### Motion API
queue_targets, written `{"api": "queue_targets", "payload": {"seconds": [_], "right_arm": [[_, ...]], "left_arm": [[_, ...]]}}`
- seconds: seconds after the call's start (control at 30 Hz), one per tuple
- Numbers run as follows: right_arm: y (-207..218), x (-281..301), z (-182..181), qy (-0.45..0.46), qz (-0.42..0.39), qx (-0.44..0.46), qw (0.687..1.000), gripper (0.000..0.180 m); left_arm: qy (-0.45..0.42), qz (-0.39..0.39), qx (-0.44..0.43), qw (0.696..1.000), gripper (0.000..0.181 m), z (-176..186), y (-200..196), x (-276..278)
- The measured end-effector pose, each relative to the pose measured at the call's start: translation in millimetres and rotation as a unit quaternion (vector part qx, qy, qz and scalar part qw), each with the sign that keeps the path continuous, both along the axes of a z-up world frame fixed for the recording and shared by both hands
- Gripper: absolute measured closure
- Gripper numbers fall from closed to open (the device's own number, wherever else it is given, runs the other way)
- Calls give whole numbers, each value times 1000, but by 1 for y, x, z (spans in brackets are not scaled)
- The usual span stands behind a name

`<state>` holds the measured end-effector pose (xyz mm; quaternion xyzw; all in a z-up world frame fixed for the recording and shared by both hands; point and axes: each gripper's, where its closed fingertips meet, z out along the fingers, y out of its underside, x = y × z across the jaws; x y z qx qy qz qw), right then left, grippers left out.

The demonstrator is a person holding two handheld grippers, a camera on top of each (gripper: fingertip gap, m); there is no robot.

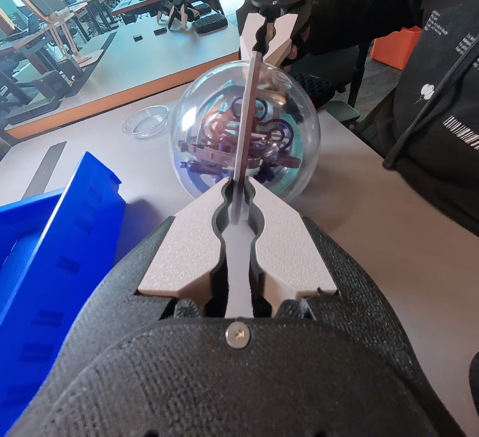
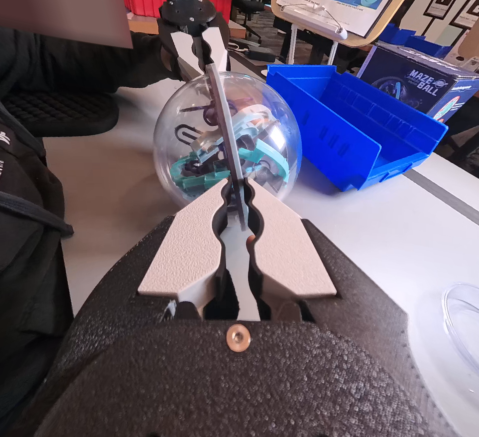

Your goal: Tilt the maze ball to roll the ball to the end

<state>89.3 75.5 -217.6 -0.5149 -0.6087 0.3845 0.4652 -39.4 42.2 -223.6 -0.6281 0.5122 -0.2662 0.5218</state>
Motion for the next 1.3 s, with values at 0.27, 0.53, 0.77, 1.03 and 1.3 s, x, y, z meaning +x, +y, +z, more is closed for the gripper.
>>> {"api": "queue_targets", "payload": {"seconds": [0.27, 0.53, 0.77, 1.03, 1.3], "right_arm": [[3, 4, -3, 2, -1, -11, 1000, 173], [3, 8, -12, -2, 8, -33, 999, 172], [5, 9, -18, -7, 11, -41, 999, 172], [11, 8, -26, -11, 7, -53, 999, 172], [18, -1, -30, -25, 2, -59, 998, 173]], "left_arm": [[7, -10, 4, 1000, 174, 3, -5, 6], [-9, -33, 5, 999, 174, 9, -15, 15], [-31, -51, 1, 998, 174, 14, -21, 21], [-47, -48, -2, 998, 174, 21, -21, 25], [-69, -16, -25, 997, 175, 29, -10, 19]]}}
